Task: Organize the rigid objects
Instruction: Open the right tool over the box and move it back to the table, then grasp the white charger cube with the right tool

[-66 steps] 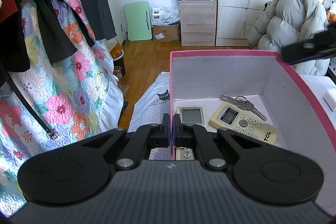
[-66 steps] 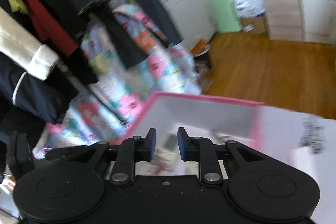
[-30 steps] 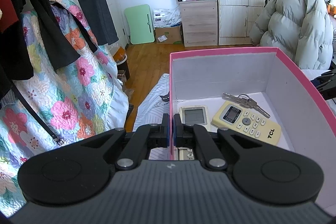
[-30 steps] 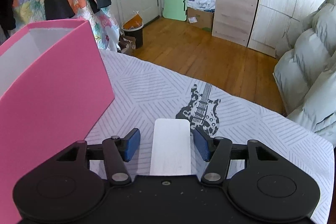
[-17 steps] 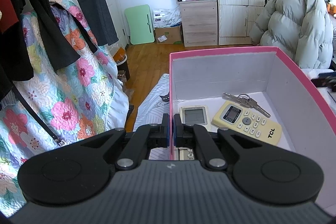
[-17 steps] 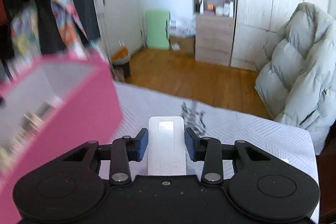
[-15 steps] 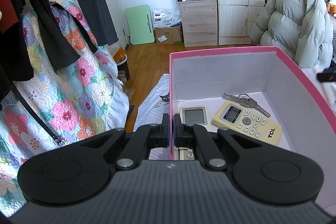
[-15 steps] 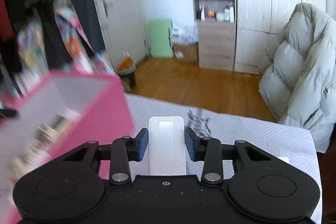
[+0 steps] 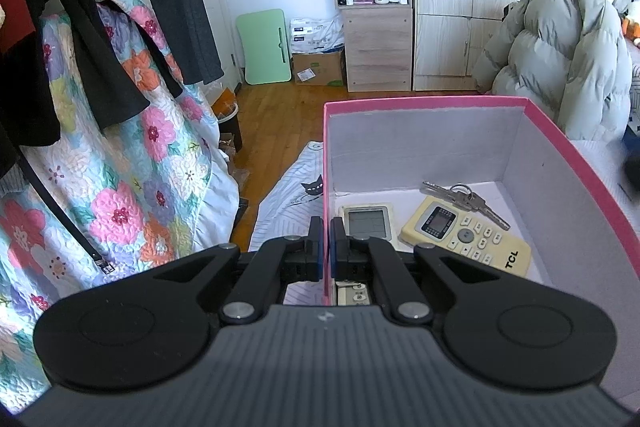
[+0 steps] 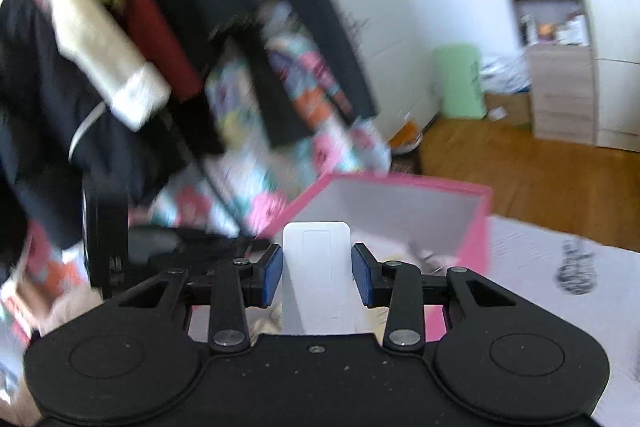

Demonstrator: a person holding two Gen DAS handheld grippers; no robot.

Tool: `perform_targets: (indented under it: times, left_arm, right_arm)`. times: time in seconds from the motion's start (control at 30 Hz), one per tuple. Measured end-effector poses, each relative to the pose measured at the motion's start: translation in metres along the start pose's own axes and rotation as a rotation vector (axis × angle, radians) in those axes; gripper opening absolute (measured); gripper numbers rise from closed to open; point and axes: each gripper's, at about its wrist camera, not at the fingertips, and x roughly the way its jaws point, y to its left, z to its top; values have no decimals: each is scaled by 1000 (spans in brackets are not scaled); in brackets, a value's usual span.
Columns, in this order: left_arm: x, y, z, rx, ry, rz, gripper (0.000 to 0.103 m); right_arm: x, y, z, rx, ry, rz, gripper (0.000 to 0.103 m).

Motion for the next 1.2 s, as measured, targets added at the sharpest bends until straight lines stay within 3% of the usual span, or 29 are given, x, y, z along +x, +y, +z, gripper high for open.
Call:
perform_targets:
  times: [0.3, 0.4, 0.57, 0.7, 0.97, 1.2]
  left_arm:
    - [1, 1, 1, 5, 1, 4, 2]
    - [1, 1, 1, 1, 1, 0, 2]
    - [1, 1, 1, 4, 1, 3, 2]
    - [1, 1, 1, 1, 1, 1, 2]
    - [1, 1, 0, 9, 1, 6, 2]
    - [2, -1, 0, 13, 4, 9, 2]
  right_arm:
    - [82, 19, -10, -110, 255, -27, 43]
    - [79, 11, -12, -43, 239, -8, 44]
    - [36, -10, -10, 48, 125, -21, 48]
    - [-5, -36, -12, 78, 70, -125, 52]
    - [-77, -107, -44, 174, 66, -396, 52]
    - [-85, -157, -77, 135, 143, -662, 58]
